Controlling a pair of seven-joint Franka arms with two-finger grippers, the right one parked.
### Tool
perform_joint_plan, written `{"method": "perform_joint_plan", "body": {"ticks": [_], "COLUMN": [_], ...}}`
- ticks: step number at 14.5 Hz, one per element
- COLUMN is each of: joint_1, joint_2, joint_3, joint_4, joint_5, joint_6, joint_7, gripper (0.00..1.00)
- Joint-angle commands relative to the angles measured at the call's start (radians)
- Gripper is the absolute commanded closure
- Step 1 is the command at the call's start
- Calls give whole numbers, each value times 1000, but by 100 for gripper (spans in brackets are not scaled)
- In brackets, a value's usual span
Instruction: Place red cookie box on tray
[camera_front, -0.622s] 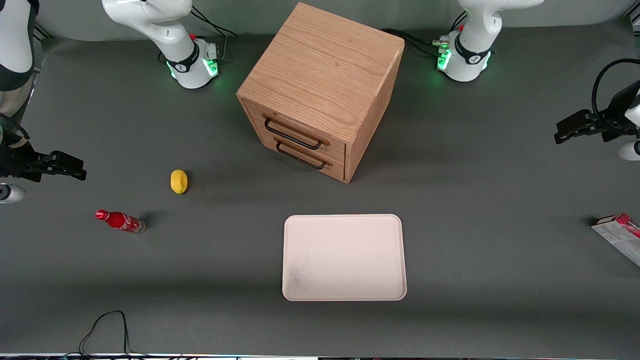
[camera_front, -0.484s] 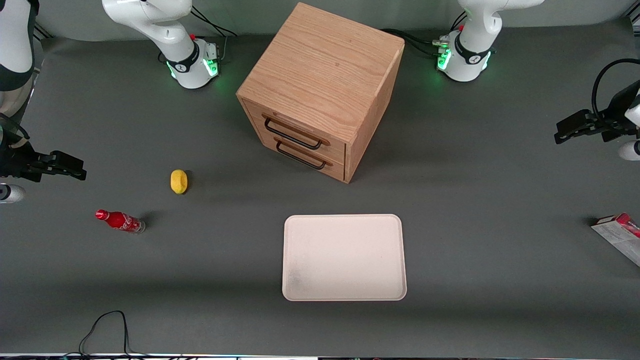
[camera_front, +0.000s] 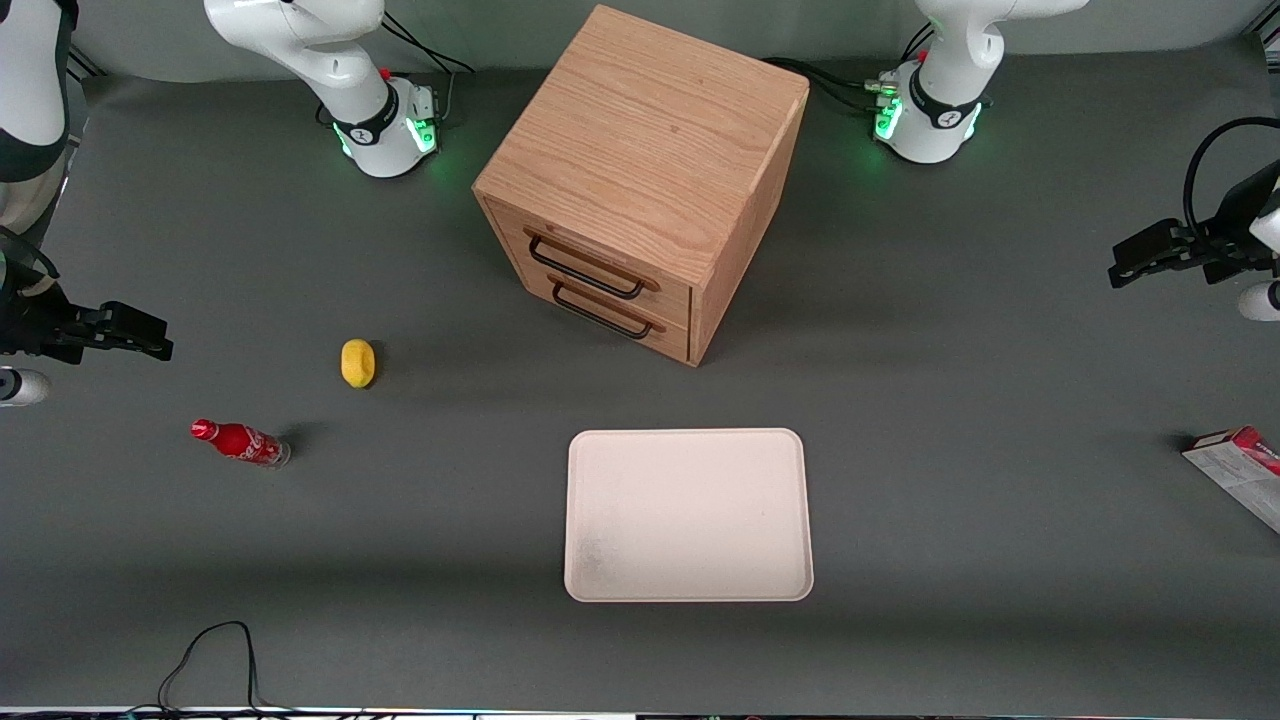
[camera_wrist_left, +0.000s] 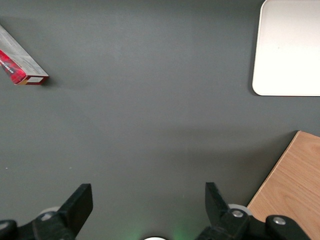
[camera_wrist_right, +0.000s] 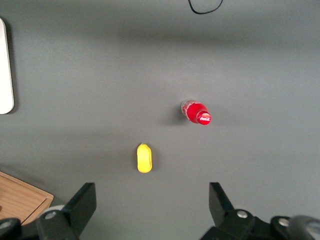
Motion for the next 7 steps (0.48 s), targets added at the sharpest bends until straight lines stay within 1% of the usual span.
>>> {"method": "perform_joint_plan", "body": {"ticks": [1, 4, 7], "joint_1": [-1, 5, 61], "joint_2": [-11, -5, 53], "joint_3": [-1, 3, 3], "joint_4": [0, 0, 51], "joint_5": [-5, -6, -6], "joint_6": [-9, 9, 34], "joint_7": [-5, -11, -9], "gripper": [0, 0, 0]}}
